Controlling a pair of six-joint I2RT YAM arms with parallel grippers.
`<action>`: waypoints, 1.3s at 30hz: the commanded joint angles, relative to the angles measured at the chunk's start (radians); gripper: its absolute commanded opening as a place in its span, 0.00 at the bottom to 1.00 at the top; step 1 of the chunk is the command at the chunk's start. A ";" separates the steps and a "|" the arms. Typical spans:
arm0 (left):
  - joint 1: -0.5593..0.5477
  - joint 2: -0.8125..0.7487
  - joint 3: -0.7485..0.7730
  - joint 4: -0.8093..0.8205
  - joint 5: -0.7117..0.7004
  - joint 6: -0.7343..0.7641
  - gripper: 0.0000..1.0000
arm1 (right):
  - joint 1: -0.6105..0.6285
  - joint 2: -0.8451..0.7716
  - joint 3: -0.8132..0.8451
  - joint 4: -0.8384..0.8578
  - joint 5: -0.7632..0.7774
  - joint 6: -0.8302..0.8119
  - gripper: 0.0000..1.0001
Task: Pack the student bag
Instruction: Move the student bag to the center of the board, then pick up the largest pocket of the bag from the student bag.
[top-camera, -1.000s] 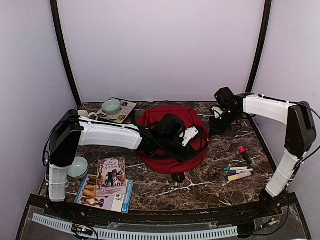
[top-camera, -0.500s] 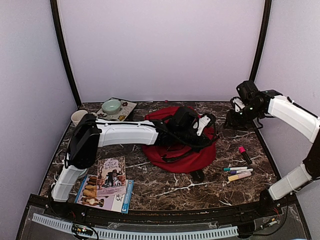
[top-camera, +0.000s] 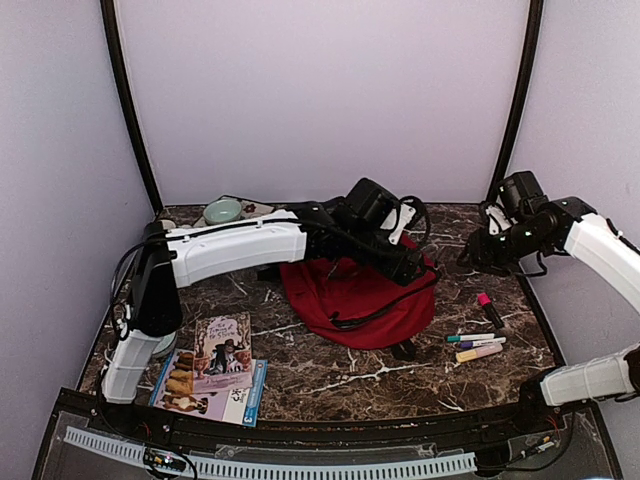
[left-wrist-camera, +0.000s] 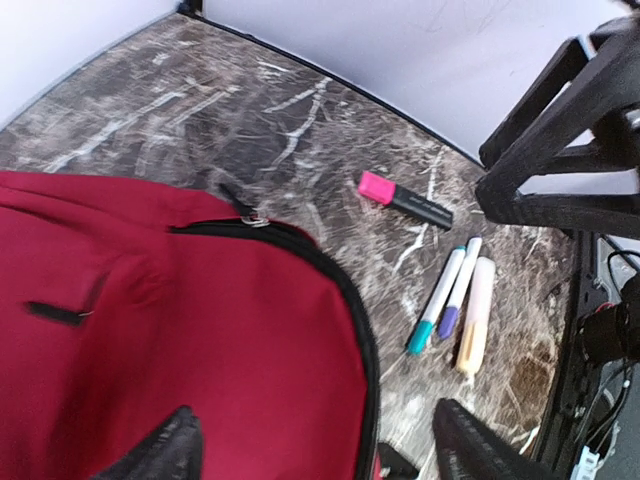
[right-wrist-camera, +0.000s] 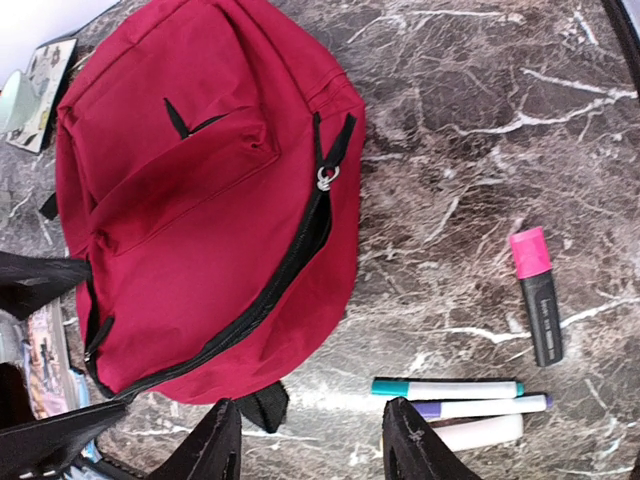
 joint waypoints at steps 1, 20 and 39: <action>-0.003 -0.210 -0.004 -0.253 -0.194 0.040 0.86 | -0.002 -0.034 -0.025 0.045 -0.074 0.023 0.49; 0.032 -0.728 -0.656 -0.180 -0.028 -0.008 0.91 | 0.037 0.000 -0.086 0.158 -0.173 0.090 0.51; 0.006 -0.108 -0.092 -0.258 0.119 0.094 0.67 | 0.048 -0.112 -0.185 0.102 -0.151 0.155 0.49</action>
